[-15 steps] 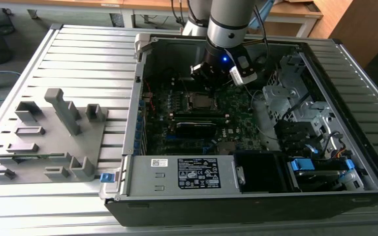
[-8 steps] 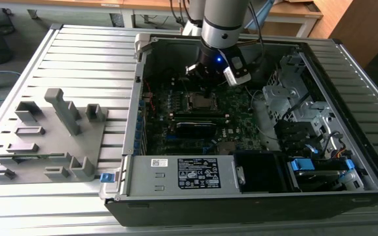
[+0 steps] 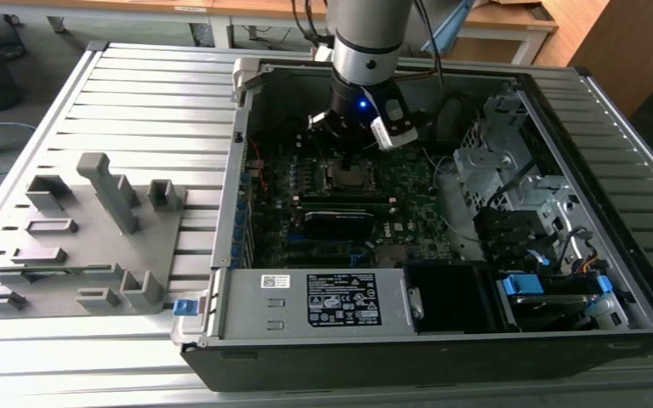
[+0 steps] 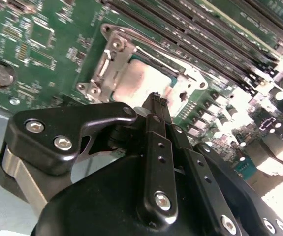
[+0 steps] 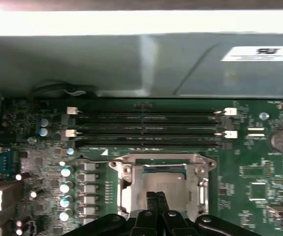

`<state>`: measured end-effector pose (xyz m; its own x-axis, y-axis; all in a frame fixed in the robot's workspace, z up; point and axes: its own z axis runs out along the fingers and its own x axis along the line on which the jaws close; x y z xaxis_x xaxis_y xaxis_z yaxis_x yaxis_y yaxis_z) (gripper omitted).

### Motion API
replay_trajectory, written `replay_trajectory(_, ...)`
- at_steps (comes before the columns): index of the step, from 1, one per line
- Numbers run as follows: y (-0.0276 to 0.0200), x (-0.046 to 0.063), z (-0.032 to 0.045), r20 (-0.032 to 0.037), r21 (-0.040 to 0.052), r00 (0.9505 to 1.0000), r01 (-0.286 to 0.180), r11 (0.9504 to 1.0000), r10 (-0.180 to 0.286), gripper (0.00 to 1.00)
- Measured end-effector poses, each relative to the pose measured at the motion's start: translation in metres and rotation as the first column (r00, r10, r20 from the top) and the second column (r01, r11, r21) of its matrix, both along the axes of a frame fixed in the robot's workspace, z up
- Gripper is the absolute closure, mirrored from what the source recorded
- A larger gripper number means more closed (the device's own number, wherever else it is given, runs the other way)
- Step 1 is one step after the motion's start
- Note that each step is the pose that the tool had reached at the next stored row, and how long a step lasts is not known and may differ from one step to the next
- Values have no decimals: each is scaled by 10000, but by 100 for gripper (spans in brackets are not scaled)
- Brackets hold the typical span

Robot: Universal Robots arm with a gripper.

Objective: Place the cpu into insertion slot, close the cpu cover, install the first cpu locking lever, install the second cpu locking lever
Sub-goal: 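Close the cpu cover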

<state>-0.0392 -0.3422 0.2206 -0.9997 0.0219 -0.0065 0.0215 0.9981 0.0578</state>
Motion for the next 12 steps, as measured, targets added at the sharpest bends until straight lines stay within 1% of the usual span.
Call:
replay_trajectory(2,3,-21,-4,-1,-5,10000,8,10000,-8,90)
replay_trajectory(6,4,-26,-6,-1,-4,10000,8,10000,-8,90)
replay_trajectory(12,4,-144,-28,0,-5,10000,8,10000,-8,90)
